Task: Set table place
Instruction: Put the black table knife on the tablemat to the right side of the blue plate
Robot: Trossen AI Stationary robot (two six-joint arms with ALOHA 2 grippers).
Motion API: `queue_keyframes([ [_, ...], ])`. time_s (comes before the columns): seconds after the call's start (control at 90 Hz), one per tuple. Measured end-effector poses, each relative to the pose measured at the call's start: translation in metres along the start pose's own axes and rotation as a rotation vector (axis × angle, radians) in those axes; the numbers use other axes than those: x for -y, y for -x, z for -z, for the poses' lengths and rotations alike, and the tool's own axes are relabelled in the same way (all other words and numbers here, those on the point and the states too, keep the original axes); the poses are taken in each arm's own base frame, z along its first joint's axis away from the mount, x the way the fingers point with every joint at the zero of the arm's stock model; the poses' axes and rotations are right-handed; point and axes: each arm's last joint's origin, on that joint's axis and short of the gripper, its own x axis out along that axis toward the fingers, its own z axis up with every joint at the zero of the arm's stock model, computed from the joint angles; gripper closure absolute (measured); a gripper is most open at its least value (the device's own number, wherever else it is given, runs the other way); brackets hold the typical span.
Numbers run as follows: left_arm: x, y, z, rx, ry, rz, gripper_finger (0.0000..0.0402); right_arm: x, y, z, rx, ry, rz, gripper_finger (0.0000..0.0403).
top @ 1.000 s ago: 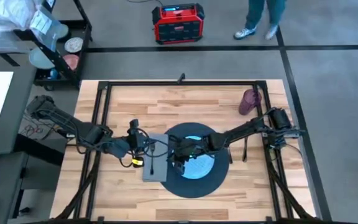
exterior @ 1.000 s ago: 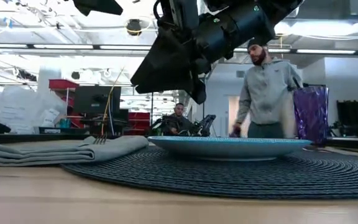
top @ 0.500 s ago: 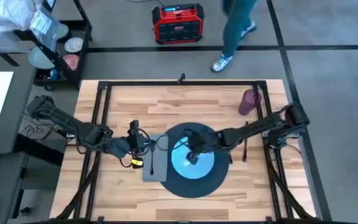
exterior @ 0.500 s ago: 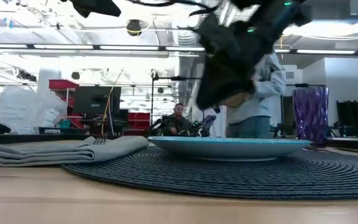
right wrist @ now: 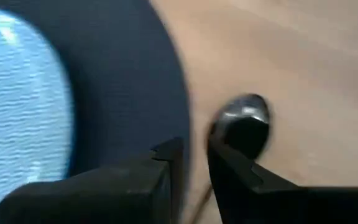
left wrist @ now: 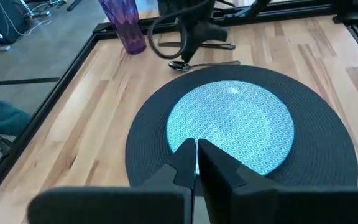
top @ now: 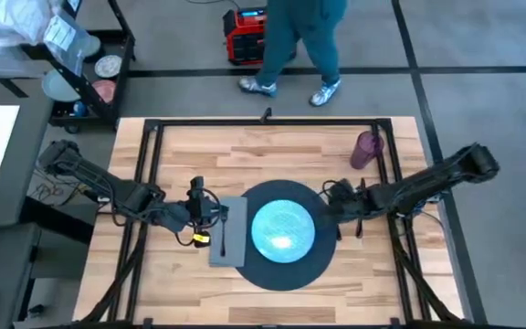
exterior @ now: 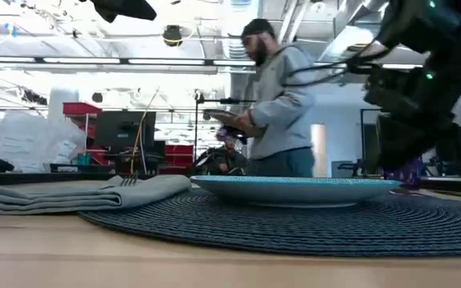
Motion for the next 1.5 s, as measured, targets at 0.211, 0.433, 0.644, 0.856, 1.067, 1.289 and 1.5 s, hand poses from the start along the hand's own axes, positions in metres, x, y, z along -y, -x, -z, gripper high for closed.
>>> queue_keyframes([
  [0.211, 0.000, 0.000, 0.000, 0.000, -0.001, 0.000, 0.0401, -0.004, 0.005, 0.007, -0.007, 0.033, -0.035, 0.0343],
  [0.433, 0.000, 0.000, 0.000, 0.000, 0.005, 0.000, 0.0401, 0.001, 0.008, 0.015, -0.038, 0.042, 0.008, 0.0343],
  [0.644, 0.000, 0.000, 0.000, 0.000, 0.006, -0.001, 0.0401, 0.005, 0.013, 0.026, -0.063, 0.036, 0.041, 0.0343],
  [0.856, 0.000, 0.000, 0.000, 0.000, 0.006, -0.001, 0.0401, -0.011, 0.020, 0.038, -0.123, 0.038, -0.125, 0.0343],
  [1.067, 0.000, 0.000, 0.000, 0.001, 0.006, -0.001, 0.0402, -0.015, 0.024, 0.044, -0.119, 0.038, -0.173, 0.0343],
  [1.289, 0.000, 0.000, 0.000, 0.001, 0.010, -0.001, 0.0401, -0.015, 0.024, 0.043, -0.100, 0.034, -0.172, 0.0343],
  [1.5, 0.000, 0.000, 0.000, 0.001, 0.011, -0.001, 0.0401, -0.015, 0.024, 0.043, -0.092, 0.033, -0.171, 0.0343],
])
